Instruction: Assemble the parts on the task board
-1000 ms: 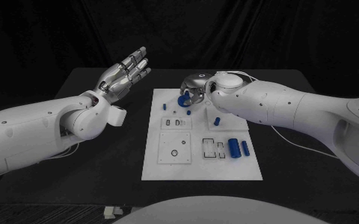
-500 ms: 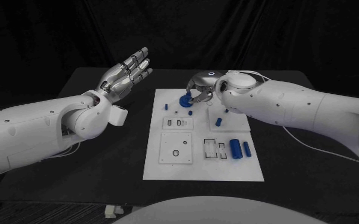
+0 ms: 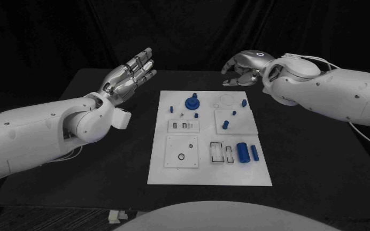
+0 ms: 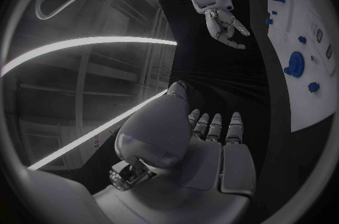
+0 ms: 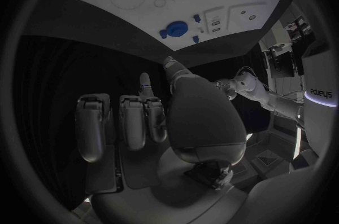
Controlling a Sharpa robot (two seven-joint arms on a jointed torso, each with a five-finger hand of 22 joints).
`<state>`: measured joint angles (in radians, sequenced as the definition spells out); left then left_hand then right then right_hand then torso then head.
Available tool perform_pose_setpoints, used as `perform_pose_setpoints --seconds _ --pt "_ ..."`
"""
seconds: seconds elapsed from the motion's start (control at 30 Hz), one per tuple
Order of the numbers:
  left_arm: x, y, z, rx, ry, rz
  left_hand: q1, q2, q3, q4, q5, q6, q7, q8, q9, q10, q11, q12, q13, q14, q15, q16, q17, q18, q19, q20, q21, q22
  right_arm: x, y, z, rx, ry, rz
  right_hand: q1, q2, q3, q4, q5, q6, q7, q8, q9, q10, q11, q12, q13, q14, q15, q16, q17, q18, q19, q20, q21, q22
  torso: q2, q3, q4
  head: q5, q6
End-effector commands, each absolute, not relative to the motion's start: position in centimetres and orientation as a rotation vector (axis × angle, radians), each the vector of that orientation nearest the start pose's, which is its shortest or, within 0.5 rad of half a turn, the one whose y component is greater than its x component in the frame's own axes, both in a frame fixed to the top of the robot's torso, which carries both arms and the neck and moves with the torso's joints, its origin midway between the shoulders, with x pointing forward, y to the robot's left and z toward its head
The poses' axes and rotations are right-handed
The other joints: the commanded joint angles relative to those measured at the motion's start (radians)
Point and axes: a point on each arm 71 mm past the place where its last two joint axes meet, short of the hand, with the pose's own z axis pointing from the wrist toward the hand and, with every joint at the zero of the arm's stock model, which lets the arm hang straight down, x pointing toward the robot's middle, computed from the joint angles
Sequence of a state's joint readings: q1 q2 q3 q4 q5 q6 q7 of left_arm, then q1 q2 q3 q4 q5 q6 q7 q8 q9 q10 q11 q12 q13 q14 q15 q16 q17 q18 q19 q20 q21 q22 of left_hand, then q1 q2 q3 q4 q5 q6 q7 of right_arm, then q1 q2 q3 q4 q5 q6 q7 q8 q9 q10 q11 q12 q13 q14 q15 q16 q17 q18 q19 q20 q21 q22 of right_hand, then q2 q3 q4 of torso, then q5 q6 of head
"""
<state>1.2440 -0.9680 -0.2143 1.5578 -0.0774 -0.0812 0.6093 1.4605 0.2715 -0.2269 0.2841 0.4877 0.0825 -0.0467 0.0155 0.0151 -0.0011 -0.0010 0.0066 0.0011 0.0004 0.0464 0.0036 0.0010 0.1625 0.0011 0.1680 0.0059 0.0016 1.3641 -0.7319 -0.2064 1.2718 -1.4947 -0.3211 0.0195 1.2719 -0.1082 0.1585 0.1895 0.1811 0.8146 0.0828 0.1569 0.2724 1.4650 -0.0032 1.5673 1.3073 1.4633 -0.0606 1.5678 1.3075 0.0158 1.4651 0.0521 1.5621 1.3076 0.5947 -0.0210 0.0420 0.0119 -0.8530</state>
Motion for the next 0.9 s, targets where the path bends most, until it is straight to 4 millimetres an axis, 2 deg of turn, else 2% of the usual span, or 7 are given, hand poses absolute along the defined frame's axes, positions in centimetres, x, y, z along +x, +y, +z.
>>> perform_pose_setpoints --seconds 0.03,0.07,0.3,0.47,0.57,0.9 --pt "45.7 25.0 -20.0 -0.908 1.447 -1.719 0.012 -0.001 0.005 0.003 0.006 0.003 -0.006 0.003 0.001 0.001 0.004 -0.007 -0.001 0.000 0.009 -0.004 -0.001 0.017 -0.001 0.006 -0.006 -0.002 53.4 -23.1 -16.7 -0.273 1.570 0.506 0.014 0.001 -0.003 0.007 0.001 0.007 0.000 0.006 0.002 0.106 -0.006 0.004 0.263 0.107 -0.006 0.003 0.263 -0.015 0.103 -0.006 0.005 0.262 -0.007 -0.0024 -0.0032 0.002 -0.006" --pt "45.7 25.0 -20.1 -0.909 1.447 -1.718 0.012 -0.001 0.005 0.003 0.006 0.003 -0.006 0.003 0.001 0.001 0.004 -0.007 -0.001 0.000 0.009 -0.004 -0.001 0.017 -0.001 0.006 -0.006 -0.002 53.4 -23.6 -16.8 -0.265 1.575 0.497 0.014 0.001 -0.003 0.007 0.001 0.007 0.000 0.006 0.002 0.106 -0.006 0.004 0.263 0.107 -0.006 0.003 0.263 -0.015 0.103 -0.006 0.005 0.261 -0.007 -0.0028 -0.0032 0.000 -0.008" --pt "45.7 24.8 -20.2 -0.910 1.452 -1.722 0.012 -0.001 0.005 0.003 0.006 0.004 -0.006 0.003 0.001 0.001 0.004 -0.007 -0.001 0.000 0.010 -0.004 -0.001 0.017 -0.001 0.006 -0.006 -0.002 53.1 -26.0 -18.4 -0.221 1.623 0.446 0.022 -0.008 -0.008 0.022 -0.009 -0.008 -0.001 0.002 -0.002 0.106 -0.007 0.004 0.263 0.107 -0.007 0.003 0.263 -0.015 0.103 -0.006 0.006 0.262 -0.007 -0.0017 -0.0028 -0.003 -0.002" --pt "45.6 24.7 -20.3 -0.911 1.455 -1.727 0.012 -0.001 0.005 0.003 0.006 0.004 -0.006 0.003 0.002 0.001 0.004 -0.007 -0.001 0.000 0.010 -0.004 -0.001 0.017 -0.001 0.007 -0.006 -0.002 52.8 -26.5 -19.7 -0.211 1.657 0.435 0.025 -0.008 -0.008 0.025 -0.010 -0.011 -0.002 0.001 -0.003 0.106 -0.008 0.004 0.263 0.107 -0.007 0.003 0.263 -0.015 0.103 -0.006 0.005 0.262 -0.006 -0.0015 -0.0032 -0.001 0.000" --pt "45.6 24.7 -20.4 -0.911 1.457 -1.729 0.012 -0.001 0.005 0.003 0.006 0.004 -0.005 0.003 0.001 0.001 0.004 -0.007 -0.001 0.000 0.010 -0.004 -0.001 0.017 -0.001 0.007 -0.006 -0.002 52.6 -26.7 -20.5 -0.209 1.672 0.435 0.030 -0.010 -0.008 0.027 -0.012 -0.013 -0.002 0.000 -0.004 0.106 -0.008 0.004 0.263 0.107 -0.007 0.003 0.263 -0.014 0.103 -0.007 0.004 0.261 -0.006 -0.0029 -0.0014 -0.003 0.000" --pt "45.6 24.7 -20.4 -0.913 1.459 -1.731 0.014 -0.002 0.005 0.003 0.007 0.004 -0.004 0.004 0.002 0.001 0.004 -0.007 -0.001 0.000 0.013 -0.004 -0.001 0.017 -0.001 0.008 -0.006 -0.002 52.2 -27.0 -22.7 -0.205 1.713 0.429 0.045 -0.015 -0.008 0.029 -0.015 -0.016 -0.003 0.000 -0.006 0.106 -0.009 0.004 0.263 0.107 -0.008 0.003 0.263 -0.014 0.102 -0.007 0.004 0.261 -0.006 -0.0034 0.0007 -0.010 0.000"
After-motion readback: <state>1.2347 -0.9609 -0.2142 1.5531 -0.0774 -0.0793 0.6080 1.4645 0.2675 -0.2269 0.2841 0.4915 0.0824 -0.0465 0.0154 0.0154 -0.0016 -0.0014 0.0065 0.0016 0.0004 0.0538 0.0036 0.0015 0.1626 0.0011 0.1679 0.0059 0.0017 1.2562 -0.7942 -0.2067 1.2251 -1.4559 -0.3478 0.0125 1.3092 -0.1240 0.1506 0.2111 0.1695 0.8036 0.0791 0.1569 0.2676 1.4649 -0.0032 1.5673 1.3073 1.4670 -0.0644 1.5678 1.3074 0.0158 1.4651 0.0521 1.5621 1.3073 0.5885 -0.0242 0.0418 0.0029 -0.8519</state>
